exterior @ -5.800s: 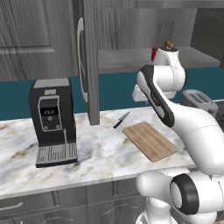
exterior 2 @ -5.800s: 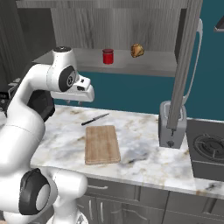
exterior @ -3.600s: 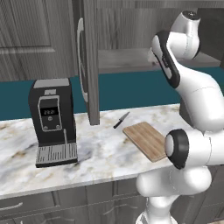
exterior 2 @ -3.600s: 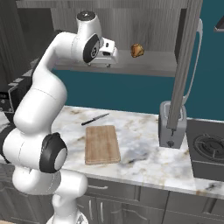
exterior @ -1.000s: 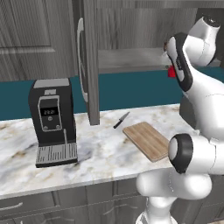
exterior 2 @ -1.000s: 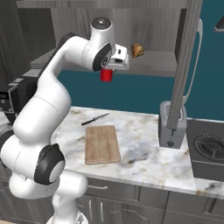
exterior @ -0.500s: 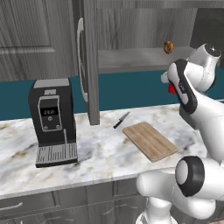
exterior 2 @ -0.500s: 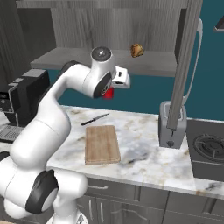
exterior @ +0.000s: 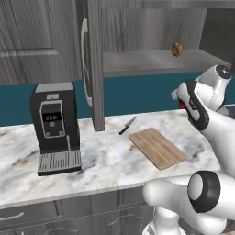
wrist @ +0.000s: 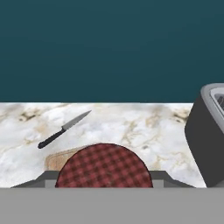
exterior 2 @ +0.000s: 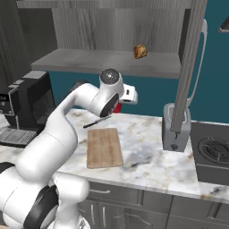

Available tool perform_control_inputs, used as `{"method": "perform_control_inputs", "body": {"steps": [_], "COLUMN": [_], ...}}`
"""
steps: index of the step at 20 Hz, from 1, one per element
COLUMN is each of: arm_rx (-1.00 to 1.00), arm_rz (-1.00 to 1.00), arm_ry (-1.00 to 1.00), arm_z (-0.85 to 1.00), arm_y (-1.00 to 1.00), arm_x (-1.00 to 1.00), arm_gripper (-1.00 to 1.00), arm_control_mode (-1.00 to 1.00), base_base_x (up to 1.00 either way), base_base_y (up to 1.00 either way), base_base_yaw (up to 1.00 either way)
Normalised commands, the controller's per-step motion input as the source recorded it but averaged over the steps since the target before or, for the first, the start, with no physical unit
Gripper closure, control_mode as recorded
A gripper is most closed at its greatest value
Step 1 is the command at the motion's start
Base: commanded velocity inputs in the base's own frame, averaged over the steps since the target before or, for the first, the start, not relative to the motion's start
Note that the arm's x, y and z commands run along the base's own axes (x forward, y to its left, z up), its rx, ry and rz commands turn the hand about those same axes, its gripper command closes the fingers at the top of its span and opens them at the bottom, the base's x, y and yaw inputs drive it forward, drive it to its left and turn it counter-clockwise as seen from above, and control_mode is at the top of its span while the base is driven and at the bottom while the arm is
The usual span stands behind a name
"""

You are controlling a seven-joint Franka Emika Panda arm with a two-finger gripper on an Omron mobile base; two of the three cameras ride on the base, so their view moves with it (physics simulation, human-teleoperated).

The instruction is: Pick the bread, place it on the cutting board, pick the jam, place it on the counter, and close the cabinet.

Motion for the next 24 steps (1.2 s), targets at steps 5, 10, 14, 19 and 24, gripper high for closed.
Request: {"method": "perform_control_inputs", "body": {"steps": [5, 10, 14, 19, 24], "arm_rx": [0.00, 0.00, 0.00, 0.00, 0.00], "arm_rz": [0.00, 0.00, 0.00, 0.00, 0.00], "arm_ry": [0.00, 0.00, 0.00, 0.00, 0.00], "arm_z": [-0.42, -0.44, -0.44, -0.45, -0.46], "arm_y": [-0.27, -0.28, -0.25, -0.24, -0.22], "arm_x": [0.00, 0.00, 0.00, 0.00, 0.00], "arm_gripper": [1.00, 1.00, 1.00, 1.00, 1.00], "arm_control_mode": [-1.00, -1.00, -1.00, -1.00, -1.00], "base_base_x": [0.00, 0.00, 0.00, 0.00, 0.00], "base_base_y": [0.00, 0.00, 0.00, 0.00, 0.00], "base_base_yaw": [0.00, 0.00, 0.00, 0.00, 0.00]}}
